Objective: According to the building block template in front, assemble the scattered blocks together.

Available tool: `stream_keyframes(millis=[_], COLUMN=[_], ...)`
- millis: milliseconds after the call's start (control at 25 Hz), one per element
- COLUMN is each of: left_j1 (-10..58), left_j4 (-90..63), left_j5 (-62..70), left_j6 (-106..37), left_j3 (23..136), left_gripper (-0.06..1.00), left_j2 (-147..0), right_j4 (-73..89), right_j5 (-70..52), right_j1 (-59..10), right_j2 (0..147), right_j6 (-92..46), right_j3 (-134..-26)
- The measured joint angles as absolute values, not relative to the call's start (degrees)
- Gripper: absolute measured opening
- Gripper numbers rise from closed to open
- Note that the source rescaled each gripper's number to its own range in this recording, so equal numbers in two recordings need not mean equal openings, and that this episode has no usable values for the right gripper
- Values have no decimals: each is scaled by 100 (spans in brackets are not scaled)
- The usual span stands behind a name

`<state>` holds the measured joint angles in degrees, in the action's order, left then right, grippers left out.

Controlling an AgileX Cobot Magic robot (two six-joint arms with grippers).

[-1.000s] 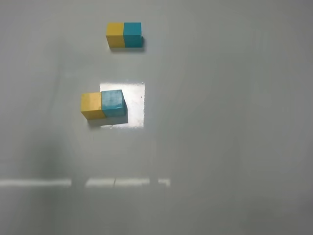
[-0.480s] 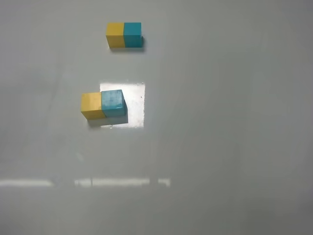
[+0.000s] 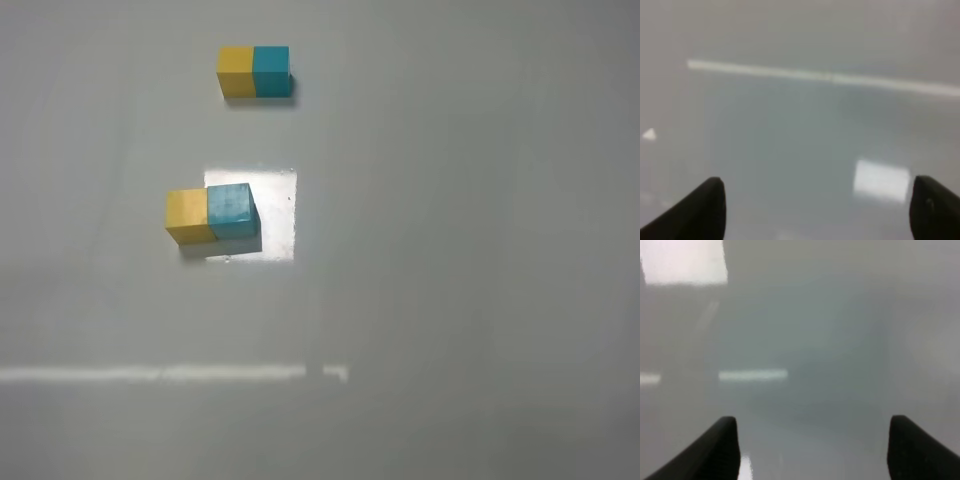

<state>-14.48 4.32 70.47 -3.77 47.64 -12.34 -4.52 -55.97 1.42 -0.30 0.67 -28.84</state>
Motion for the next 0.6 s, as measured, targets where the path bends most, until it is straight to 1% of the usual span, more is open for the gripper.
stream_keyframes(millis=[120,360,520,600], left_j1=[-1448,-1417,-951,-658], left_j4=[0,-638,-897,-753], left_j5=[7035,6866,6798,6759], left_j6=[-320,-455,-624,-375], left_j3=[4263,3690,3382,3313], left_gripper=[100,100,100,100], left_j2=[-857,-181,25,31], right_j4=[-452,-452,-452,-452], right_j5=[-5597,-5597,-5597,-5597], right_j1=[142,142,142,142], right_j2=[-30,-30,-30,-30], right_j6=[67,67,67,67], right_j3=[-2884,-2884,-2884,-2884])
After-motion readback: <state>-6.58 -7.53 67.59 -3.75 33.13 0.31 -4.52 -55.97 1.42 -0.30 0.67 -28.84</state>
